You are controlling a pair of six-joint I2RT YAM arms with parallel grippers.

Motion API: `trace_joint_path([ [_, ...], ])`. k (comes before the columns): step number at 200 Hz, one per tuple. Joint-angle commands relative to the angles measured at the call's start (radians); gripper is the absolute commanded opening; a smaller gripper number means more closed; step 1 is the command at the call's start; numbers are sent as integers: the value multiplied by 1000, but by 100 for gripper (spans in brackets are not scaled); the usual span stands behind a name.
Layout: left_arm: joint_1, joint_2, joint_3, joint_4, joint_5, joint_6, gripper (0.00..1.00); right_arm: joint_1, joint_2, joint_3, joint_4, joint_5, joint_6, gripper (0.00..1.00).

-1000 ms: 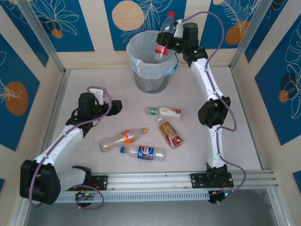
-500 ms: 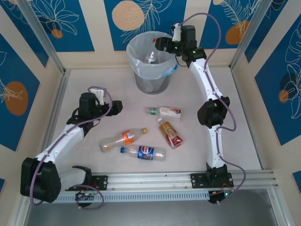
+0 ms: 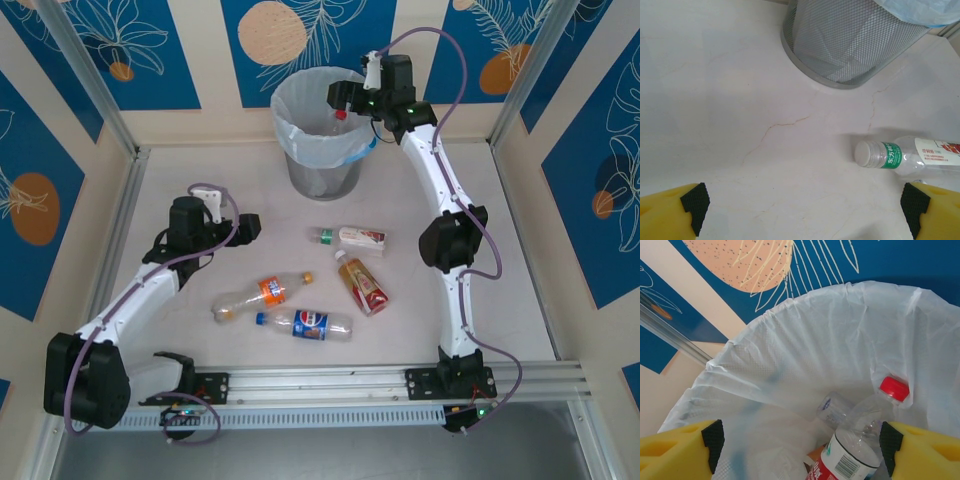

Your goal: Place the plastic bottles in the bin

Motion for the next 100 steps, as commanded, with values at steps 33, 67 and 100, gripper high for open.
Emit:
trace_joint_path([
  [33, 12, 28, 7, 5, 26, 21, 99, 20, -137, -57, -10, 15, -13, 87],
  [67, 6, 57, 31, -25, 72, 46, 99, 22, -228, -164, 0, 28, -13, 89],
  [100, -18, 84, 56, -52, 70, 71, 99, 22, -336, -305, 26, 68, -12, 92],
])
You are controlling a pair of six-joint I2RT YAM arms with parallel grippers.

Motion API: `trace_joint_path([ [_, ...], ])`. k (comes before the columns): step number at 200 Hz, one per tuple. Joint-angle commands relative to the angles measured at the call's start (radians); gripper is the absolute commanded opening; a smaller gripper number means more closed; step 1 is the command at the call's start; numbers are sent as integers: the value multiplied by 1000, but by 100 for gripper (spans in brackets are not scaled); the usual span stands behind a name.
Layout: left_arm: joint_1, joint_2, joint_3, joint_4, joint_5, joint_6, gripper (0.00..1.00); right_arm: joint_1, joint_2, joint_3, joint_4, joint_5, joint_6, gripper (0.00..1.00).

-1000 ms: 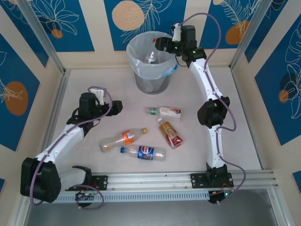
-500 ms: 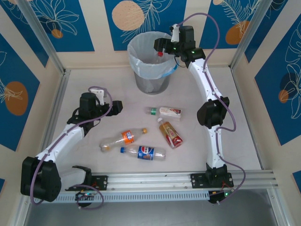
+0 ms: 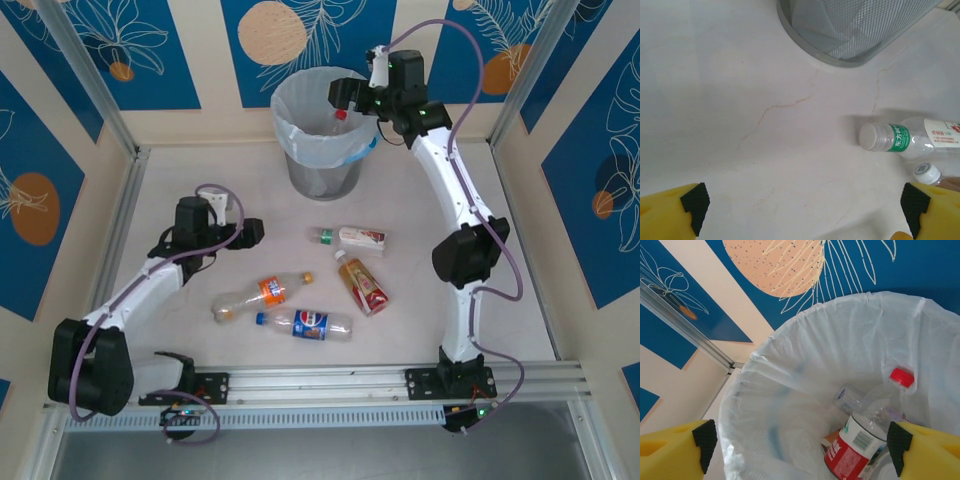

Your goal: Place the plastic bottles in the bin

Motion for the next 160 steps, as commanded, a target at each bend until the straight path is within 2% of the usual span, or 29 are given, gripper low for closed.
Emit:
trace_joint_path([
  [1, -17, 16, 48, -29, 31, 45, 99, 3, -94, -82, 22, 44, -11, 92],
  [31, -72, 46, 84, -63, 22, 92, 100, -3, -212, -246, 48, 75, 10, 95],
  [39, -89, 55, 91, -69, 12, 104, 99, -4, -249, -306, 67, 79, 17, 100],
  [71, -151, 93, 139, -134, -21, 156, 99, -18, -410, -564, 133, 112, 45, 100],
  [104, -245, 92, 193, -345, -124, 240, 99, -39, -574, -826, 186, 152, 80, 100],
  [125, -352, 96, 208, -438, -260, 270, 99, -63, -665, -963, 202, 177, 108, 100],
  [160, -433, 189, 271, -547, -304, 279, 99, -109, -793, -1161, 265, 195, 184, 100],
])
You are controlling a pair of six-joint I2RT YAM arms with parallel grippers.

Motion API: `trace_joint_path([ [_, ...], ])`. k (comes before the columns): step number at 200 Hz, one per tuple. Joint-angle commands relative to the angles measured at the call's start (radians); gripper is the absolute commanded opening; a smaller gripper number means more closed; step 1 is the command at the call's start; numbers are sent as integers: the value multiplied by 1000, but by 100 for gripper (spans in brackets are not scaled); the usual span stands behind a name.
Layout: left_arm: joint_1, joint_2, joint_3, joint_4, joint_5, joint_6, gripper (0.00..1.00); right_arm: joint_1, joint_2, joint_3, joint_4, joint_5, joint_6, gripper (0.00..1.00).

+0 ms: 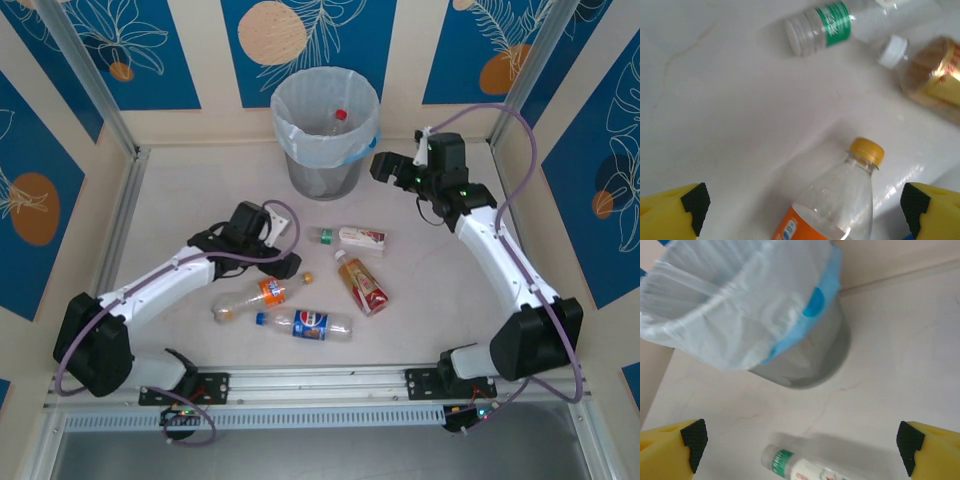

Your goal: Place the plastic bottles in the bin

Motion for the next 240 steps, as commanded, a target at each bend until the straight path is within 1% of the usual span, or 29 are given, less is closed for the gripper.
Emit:
trace_joint_path([
  [1, -39, 70, 62, -144, -88, 45, 99, -28, -87, -100, 82, 39, 72, 100],
  [22, -81, 149, 119, -180, -95, 76, 99, -55, -123, -161, 102, 43, 91, 99],
  [42, -125, 199, 144, -171, -76, 133, 100, -70, -133, -180, 95, 40, 94, 100],
  [67, -160, 261, 167, -163, -102, 193, 99, -78, -134, -187, 88, 40, 89, 100],
  [85, -164, 320, 212, -175, -96, 224, 96, -83, -134, -191, 91, 39, 89, 100],
  [102, -173, 373, 252, -181, -77, 254, 91, -85, -135, -194, 94, 39, 92, 100],
  [136, -194, 456, 300, -188, -115, 309, 86, -93, -133, -201, 95, 39, 97, 100],
  [166, -205, 524, 338, -218, -150, 350, 80, -99, -130, -206, 95, 39, 96, 100],
  [189, -206, 545, 346, -212, -138, 364, 67, -104, -126, -208, 90, 37, 95, 100],
  [240, -206, 521, 316, -153, -186, 389, 50, -109, -125, -209, 83, 40, 89, 100],
])
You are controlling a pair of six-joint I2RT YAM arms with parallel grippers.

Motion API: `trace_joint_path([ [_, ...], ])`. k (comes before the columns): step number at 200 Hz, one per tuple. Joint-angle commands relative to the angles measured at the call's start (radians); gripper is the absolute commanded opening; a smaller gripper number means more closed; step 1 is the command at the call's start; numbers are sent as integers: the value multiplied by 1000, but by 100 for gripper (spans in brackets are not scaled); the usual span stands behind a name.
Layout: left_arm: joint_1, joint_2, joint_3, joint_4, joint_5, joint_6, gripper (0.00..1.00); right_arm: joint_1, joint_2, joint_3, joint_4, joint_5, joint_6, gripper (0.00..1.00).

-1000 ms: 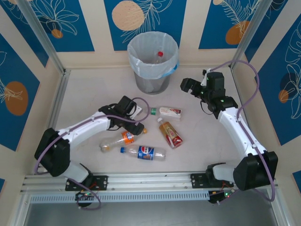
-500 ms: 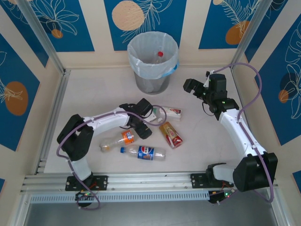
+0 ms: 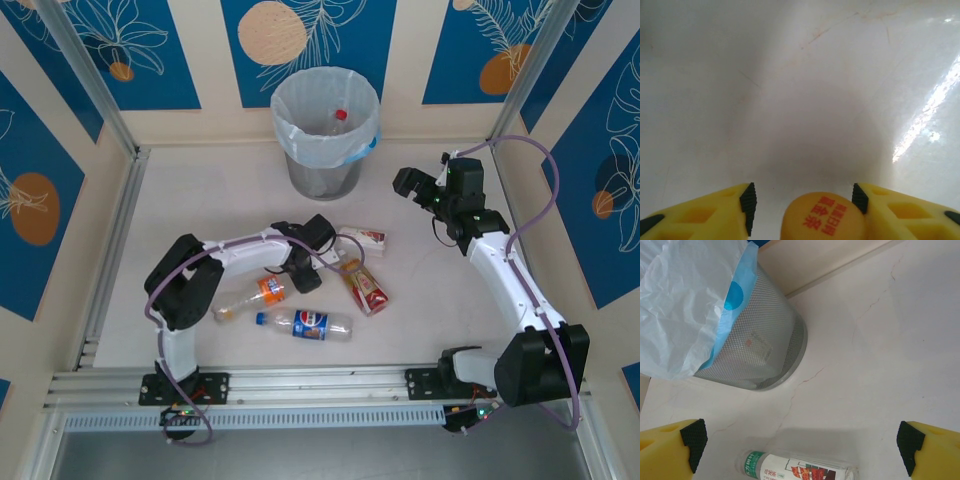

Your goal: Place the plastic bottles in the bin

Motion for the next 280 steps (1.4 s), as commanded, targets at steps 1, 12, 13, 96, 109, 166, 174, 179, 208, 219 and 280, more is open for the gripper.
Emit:
trace_joint_path([
  [1, -10, -19, 1, 15, -43, 32, 50, -6, -13, -13, 12, 15, 3, 100],
  [12, -10, -19, -1, 22, -64, 43, 46, -8, -12, -13, 12, 15, 5, 100],
  [13, -10, -19, -1, 23, -67, 45, 45, -8, -12, -14, 12, 15, 6, 100],
  [96, 7, -23, -19, 81, -141, 109, 30, -14, -12, -15, 7, 15, 7, 100],
  [109, 13, -28, -21, 87, -142, 117, 28, -17, -13, -15, 6, 16, 8, 100],
  [166, 56, -70, -29, 110, -142, 148, 11, -17, -15, -16, 2, 16, 14, 100],
  [174, 62, -80, -27, 115, -147, 146, 8, -17, -14, -17, 2, 16, 16, 100],
  [179, 63, -89, -27, 120, -151, 143, 7, -17, -15, -17, 2, 15, 18, 100],
  [208, 95, -137, -8, 139, -144, 92, 0, -18, -16, -15, 6, 7, 32, 100],
  [219, 114, -161, -6, 151, -122, 67, 0, -18, -16, -16, 10, 4, 34, 100],
  [280, 190, -242, -3, 223, -72, -67, 0, -19, -13, -29, 24, 2, 40, 100],
])
